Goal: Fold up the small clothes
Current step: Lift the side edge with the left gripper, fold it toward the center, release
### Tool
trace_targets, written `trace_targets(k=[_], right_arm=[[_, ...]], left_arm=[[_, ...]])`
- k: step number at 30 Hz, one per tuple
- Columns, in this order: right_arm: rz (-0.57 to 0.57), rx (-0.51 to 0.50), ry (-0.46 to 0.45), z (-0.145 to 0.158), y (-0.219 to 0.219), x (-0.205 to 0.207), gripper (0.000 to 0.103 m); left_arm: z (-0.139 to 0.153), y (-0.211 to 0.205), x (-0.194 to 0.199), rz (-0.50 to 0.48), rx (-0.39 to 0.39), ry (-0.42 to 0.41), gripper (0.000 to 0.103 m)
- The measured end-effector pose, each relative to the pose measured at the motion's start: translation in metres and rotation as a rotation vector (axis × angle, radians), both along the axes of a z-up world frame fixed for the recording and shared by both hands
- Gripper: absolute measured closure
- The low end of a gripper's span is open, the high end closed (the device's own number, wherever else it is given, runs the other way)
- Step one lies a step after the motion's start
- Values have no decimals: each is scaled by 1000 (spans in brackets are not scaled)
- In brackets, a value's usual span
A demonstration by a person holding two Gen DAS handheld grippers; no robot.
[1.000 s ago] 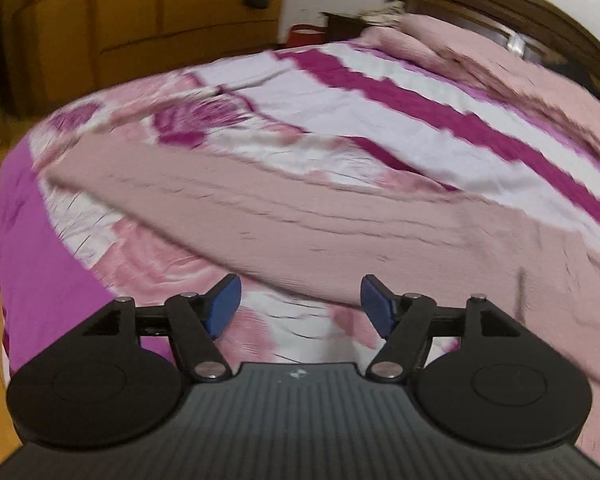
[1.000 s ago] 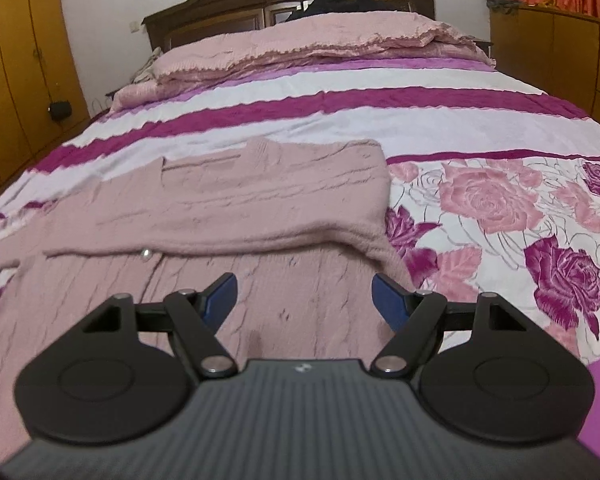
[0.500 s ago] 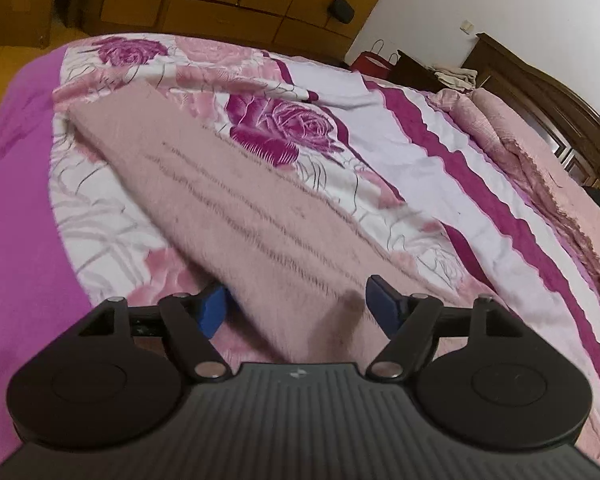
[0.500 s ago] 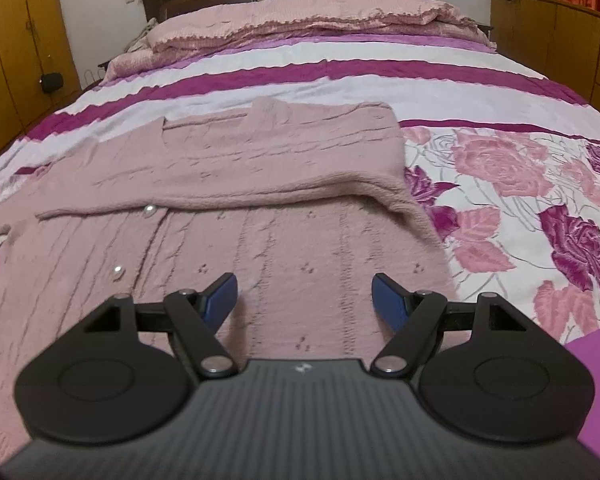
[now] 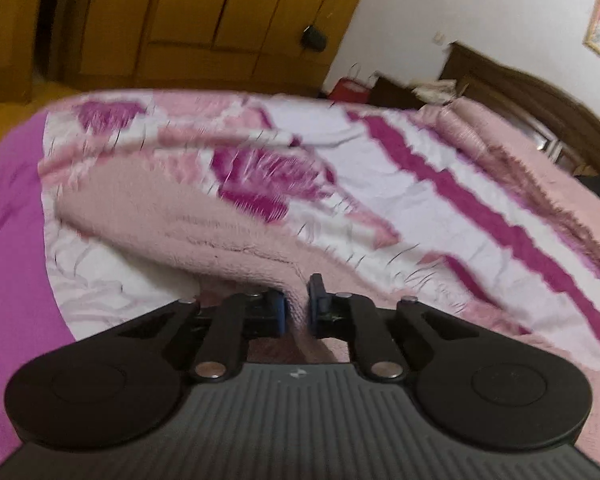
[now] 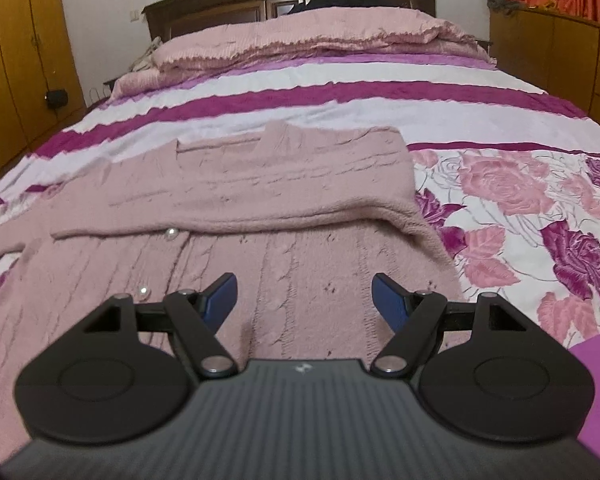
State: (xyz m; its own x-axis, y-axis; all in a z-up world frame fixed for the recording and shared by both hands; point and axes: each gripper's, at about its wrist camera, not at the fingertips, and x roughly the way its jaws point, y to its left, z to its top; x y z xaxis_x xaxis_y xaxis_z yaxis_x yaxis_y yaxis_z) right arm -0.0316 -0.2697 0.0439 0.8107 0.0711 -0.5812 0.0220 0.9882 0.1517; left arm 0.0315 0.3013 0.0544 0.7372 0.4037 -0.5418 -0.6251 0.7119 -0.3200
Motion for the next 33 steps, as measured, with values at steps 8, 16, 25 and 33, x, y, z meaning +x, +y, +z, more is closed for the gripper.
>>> trace_targets(k=[8, 16, 25, 33], right_arm=[[-13, 23, -14, -1, -7, -8, 28], [-37, 53, -33, -1, -21, -13, 28], [-61, 96, -61, -1, -38, -16, 28], [-87, 144, -68, -5, -57, -16, 28]], left_arm=[[65, -45, -9, -149, 91, -164, 94], [119, -116, -4, -307, 86, -303, 94], [155, -218, 20, -485, 94, -345, 94], [146, -323, 45, -655, 126, -308, 94]])
